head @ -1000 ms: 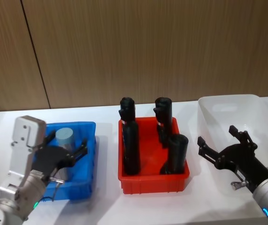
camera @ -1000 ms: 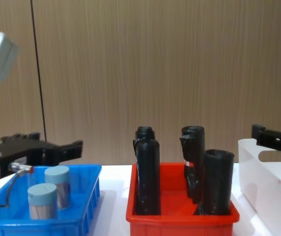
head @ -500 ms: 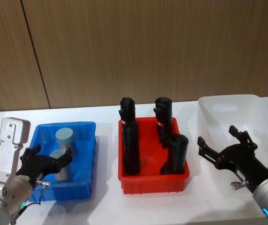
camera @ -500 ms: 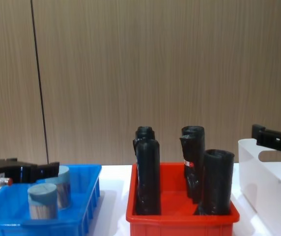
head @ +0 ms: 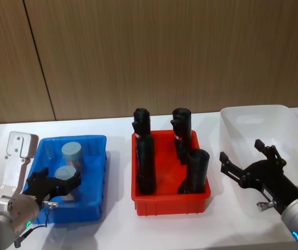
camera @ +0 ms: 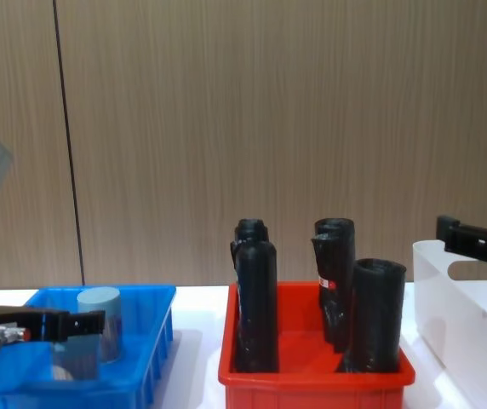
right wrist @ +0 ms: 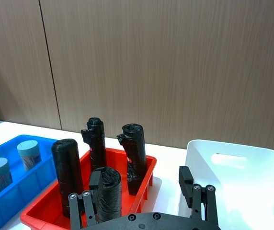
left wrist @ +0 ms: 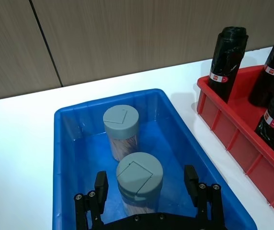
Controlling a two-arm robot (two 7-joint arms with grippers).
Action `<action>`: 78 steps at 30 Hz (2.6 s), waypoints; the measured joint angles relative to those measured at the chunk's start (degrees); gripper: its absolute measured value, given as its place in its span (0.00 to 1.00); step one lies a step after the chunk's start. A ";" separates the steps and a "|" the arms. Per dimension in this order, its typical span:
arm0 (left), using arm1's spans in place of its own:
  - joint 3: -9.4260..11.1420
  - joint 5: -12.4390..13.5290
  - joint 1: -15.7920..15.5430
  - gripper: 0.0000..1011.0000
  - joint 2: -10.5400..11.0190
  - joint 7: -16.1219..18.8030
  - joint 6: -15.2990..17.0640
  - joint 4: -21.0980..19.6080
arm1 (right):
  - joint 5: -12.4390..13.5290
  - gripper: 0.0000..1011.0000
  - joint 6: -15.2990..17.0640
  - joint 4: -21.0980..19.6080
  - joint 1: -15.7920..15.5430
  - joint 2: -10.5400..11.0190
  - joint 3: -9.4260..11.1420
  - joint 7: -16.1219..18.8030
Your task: Pick the cotton swabs from the blue box and place them into the white box.
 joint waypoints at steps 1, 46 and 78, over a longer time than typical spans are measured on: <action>0.07 0.21 -0.56 0.99 -0.34 -0.30 0.10 0.94 | 0.00 0.99 0.00 0.00 0.00 0.00 0.00 0.00; 0.95 5.41 -7.46 0.65 -4.51 -6.17 -3.39 14.96 | 0.00 0.99 0.00 0.00 0.00 0.00 0.00 0.00; -1.02 5.68 -2.67 0.65 0.64 -19.99 -10.38 -0.45 | 0.00 0.99 0.00 0.00 0.00 0.00 0.00 0.00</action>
